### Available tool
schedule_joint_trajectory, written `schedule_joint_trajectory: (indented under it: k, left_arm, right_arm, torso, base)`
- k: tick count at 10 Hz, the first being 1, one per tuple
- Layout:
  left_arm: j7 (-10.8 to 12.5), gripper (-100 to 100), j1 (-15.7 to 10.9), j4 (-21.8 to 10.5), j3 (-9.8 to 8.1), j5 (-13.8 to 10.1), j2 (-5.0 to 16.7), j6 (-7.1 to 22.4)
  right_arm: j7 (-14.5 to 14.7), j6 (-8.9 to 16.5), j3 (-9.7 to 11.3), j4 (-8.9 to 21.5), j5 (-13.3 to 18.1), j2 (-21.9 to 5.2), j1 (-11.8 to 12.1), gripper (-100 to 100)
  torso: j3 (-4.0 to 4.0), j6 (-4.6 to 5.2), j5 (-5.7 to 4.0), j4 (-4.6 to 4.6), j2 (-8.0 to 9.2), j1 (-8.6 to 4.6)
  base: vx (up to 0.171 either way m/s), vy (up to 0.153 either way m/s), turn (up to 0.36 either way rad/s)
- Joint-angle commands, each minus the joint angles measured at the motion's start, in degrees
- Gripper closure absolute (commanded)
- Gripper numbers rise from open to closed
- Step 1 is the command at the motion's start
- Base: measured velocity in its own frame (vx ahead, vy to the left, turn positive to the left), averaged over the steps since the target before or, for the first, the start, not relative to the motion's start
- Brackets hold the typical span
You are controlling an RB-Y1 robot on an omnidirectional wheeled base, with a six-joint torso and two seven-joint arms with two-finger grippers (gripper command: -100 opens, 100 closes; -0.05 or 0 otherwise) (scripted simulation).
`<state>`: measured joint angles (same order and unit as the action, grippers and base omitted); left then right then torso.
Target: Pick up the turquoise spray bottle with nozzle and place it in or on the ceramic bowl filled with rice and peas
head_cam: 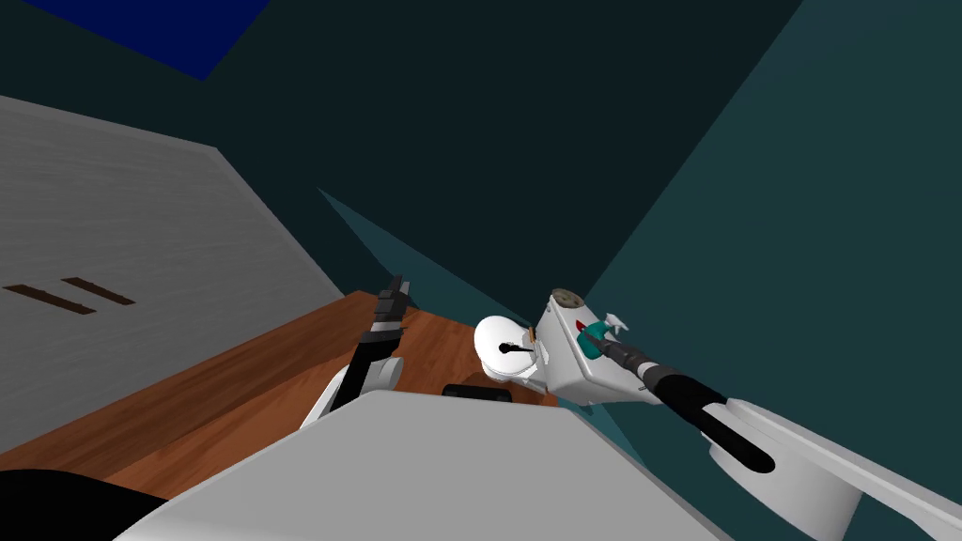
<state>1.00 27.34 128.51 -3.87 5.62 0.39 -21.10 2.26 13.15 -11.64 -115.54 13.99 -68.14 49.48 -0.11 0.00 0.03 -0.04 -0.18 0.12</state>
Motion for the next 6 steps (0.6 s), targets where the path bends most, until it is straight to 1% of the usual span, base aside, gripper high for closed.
schedule_joint_trajectory:
  k: [1,2,3,4,5,6]
  left_arm:
    - [0.00,0,0.00,0.00,0.00,0.00,0.00,0.00]
    - [0.00,0,0.00,0.00,0.00,0.00,0.00,0.00]
    - [0.00,0,0.00,0.00,0.00,0.00,0.00,0.00]
    - [0.00,0,0.00,0.00,0.00,0.00,0.00,0.00]
    - [0.00,0,0.00,0.00,0.00,0.00,0.00,0.00]
    - [0.00,0,0.00,0.00,0.00,0.00,0.00,0.00]
  right_arm:
    - [-0.34,1.90,-0.19,0.31,0.22,-0.98,0.01,-100]
    - [-0.63,3.00,-0.49,0.68,0.25,-1.89,0.11,-100]
    - [-0.41,2.38,-0.06,0.44,0.21,-1.42,-0.22,-100]
    - [-0.47,2.69,-0.09,0.44,0.20,-1.53,-0.22,0]
    - [-1.50,3.66,2.50,0.99,0.41,-2.55,-2.98,-100]
    - [-2.55,4.65,4.13,1.53,0.63,-3.58,-4.64,-100]
  torso:
    - [0.00,0.00,0.00,0.00,0.00,0.00]
    - [0.02,0.01,-0.01,0.01,0.04,-0.02]
    - [0.03,0.01,-0.01,0.01,0.05,-0.02]
    - [0.07,0.03,-0.02,0.03,0.12,-0.04]
    - [0.10,0.03,-0.02,0.04,0.18,-0.06]
    - [0.13,0.02,-0.04,0.05,0.22,-0.10]
  base:
    - [0.035,0.014,0.056]
    - [0.036,0.017,0.047]
    - [0.017,0.007,0.010]
    - [0.000,0.000,0.000]
    - [-0.012,-0.008,-0.026]
    - [-0.027,-0.027,-0.032]
